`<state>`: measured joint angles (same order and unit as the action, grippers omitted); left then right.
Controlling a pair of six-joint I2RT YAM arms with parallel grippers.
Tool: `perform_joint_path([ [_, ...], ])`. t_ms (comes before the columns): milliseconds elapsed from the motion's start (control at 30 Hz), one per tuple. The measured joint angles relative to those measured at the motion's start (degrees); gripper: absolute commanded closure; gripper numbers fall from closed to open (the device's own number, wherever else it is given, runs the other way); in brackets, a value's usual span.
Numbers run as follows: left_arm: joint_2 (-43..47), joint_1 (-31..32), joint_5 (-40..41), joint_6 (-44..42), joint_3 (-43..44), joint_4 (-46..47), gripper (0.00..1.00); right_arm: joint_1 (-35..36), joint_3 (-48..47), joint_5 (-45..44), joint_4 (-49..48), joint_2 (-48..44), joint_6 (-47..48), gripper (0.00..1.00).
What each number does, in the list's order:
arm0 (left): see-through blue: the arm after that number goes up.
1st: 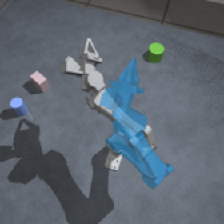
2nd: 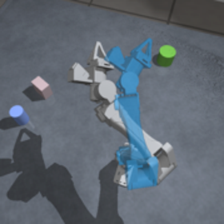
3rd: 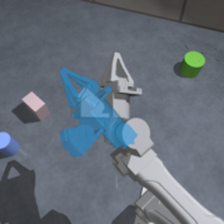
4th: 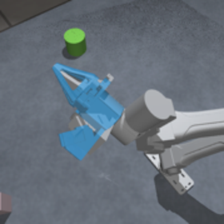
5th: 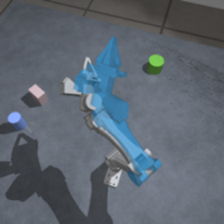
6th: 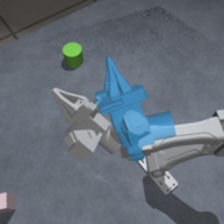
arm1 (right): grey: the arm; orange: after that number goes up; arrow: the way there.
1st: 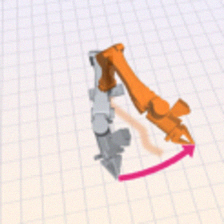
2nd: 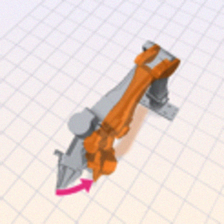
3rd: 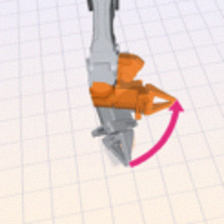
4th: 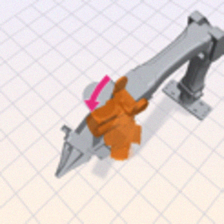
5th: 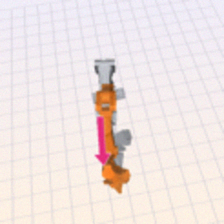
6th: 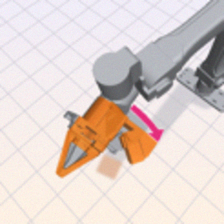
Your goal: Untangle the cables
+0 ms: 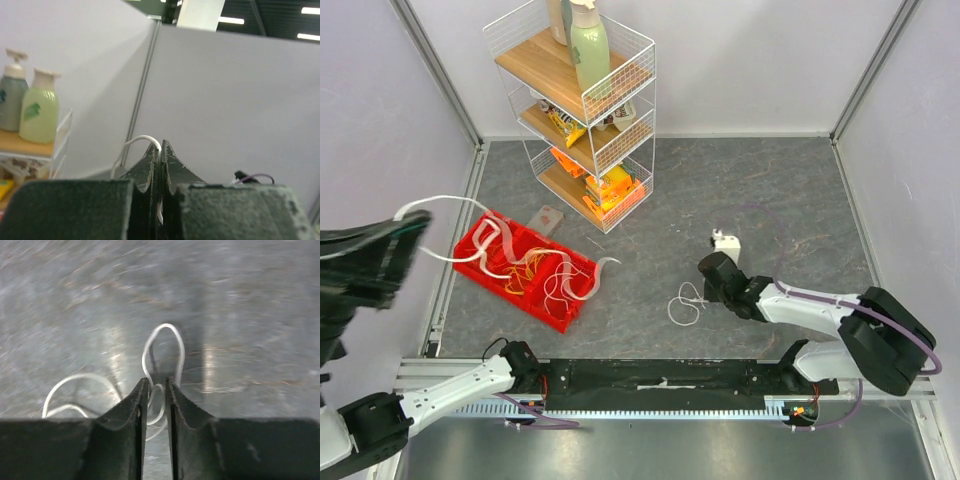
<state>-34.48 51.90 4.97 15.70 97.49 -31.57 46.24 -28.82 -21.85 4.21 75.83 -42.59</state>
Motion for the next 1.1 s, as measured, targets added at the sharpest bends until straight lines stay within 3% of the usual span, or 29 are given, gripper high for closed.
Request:
perform_joint_path([
  [100,0.0,-0.02,1.29,-2.54,5.2,0.26,0.98,-3.54,1.42,-2.8,2.47,-3.19,-1.75,0.87],
  [233,0.09,-0.02,2.64,-4.17,6.71,2.03,0.98,-8.48,1.79,-6.21,4.79,-7.82,-2.54,0.86],
  [500,-1.07,-0.02,4.26,-4.83,-2.73,2.19,0.98,-9.88,1.31,-5.79,4.85,-9.33,3.63,0.83],
  [1100,-2.82,-0.02,23.67,-12.9,-22.23,0.46,0.98,-9.88,2.21,-2.16,3.45,-11.63,7.82,0.82],
])
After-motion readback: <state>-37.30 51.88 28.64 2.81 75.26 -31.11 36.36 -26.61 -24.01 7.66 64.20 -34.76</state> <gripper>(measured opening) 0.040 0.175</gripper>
